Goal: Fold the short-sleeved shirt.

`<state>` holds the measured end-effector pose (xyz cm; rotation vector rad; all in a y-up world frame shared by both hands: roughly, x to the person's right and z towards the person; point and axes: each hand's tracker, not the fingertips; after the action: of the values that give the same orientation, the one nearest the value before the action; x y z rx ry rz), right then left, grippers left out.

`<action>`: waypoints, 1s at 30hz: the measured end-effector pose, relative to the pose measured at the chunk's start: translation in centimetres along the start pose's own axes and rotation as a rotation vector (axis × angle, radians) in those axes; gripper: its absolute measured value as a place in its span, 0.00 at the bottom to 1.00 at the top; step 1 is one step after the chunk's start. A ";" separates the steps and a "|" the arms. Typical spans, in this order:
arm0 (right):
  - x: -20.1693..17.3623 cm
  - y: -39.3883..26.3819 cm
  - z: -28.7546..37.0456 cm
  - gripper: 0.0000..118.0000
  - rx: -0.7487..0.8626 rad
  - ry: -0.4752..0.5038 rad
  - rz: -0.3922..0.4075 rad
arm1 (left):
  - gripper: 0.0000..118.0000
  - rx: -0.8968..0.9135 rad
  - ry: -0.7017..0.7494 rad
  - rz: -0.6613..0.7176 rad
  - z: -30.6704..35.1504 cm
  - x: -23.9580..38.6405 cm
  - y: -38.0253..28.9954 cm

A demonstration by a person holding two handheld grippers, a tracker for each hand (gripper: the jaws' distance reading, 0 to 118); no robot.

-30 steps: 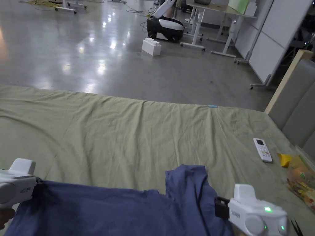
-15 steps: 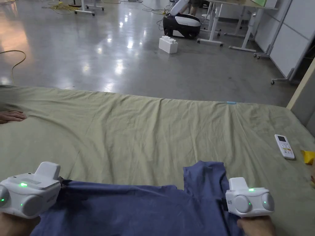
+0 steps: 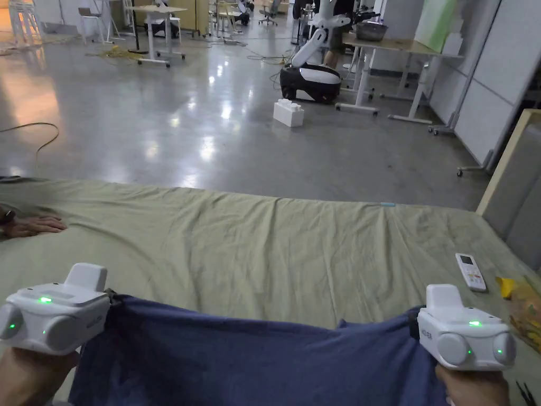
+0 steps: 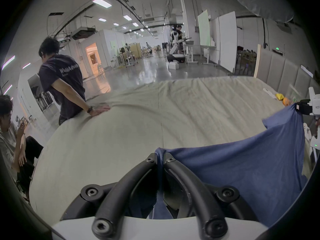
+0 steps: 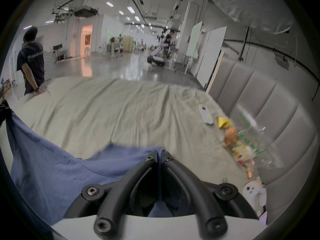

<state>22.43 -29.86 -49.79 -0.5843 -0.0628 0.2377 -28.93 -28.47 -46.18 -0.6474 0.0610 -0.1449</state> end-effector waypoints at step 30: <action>6.9 28.6 21.4 0.03 0.577 -0.121 -0.052 | 0.05 0.501 0.101 0.050 18.6 -9.1 26.7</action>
<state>20.62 6.44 -47.88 0.0064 -0.1205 0.2276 -32.99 5.03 -47.42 -0.1378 0.1326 -0.1376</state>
